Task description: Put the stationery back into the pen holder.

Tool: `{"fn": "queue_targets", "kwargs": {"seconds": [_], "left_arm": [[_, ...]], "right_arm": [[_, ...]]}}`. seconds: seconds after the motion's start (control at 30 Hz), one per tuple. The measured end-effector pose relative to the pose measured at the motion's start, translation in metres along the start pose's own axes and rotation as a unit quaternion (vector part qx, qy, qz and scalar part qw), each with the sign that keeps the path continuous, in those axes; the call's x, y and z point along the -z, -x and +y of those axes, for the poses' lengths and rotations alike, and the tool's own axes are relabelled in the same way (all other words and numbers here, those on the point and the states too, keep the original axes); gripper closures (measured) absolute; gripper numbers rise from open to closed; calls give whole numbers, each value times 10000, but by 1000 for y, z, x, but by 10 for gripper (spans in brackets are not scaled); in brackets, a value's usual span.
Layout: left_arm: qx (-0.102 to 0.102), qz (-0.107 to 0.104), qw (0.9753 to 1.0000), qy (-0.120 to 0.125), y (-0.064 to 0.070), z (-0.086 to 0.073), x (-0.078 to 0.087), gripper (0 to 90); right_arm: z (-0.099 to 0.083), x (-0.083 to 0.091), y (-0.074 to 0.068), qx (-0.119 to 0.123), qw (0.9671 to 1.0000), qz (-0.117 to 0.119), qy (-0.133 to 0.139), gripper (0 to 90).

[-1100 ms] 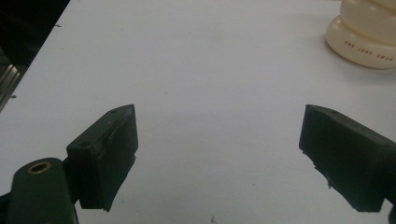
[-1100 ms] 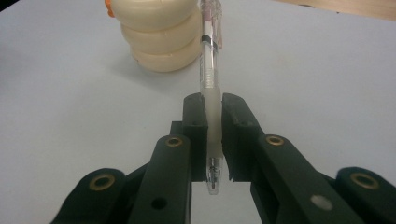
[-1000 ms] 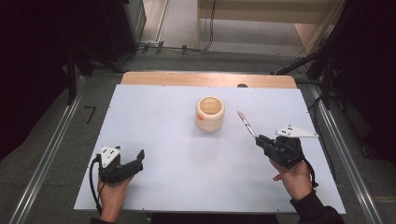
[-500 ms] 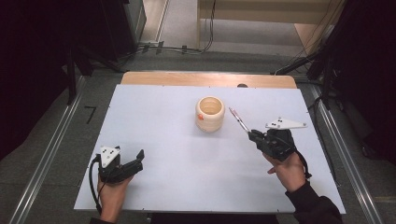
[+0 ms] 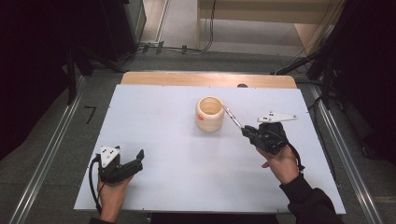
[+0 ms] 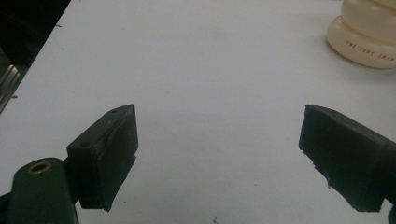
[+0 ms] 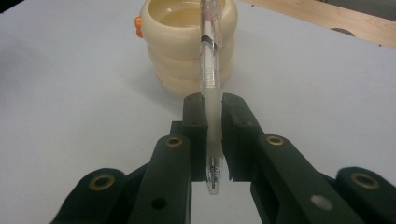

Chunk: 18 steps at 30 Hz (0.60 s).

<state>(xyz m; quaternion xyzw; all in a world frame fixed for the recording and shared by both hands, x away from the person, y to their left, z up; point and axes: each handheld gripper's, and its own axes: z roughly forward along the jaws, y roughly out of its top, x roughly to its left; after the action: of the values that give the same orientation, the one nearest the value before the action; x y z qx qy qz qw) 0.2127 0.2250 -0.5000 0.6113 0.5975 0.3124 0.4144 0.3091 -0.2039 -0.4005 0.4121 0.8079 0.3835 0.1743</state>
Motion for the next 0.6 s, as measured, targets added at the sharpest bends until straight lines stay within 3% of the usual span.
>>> {"fn": "queue_targets", "kwargs": {"seconds": [0.6], "left_arm": [[-26, 5, 10000, -10, -1, 0, 0, 127]], "right_arm": [[12, -13, 0, 63, 9998, 102, -175, 789]]}}
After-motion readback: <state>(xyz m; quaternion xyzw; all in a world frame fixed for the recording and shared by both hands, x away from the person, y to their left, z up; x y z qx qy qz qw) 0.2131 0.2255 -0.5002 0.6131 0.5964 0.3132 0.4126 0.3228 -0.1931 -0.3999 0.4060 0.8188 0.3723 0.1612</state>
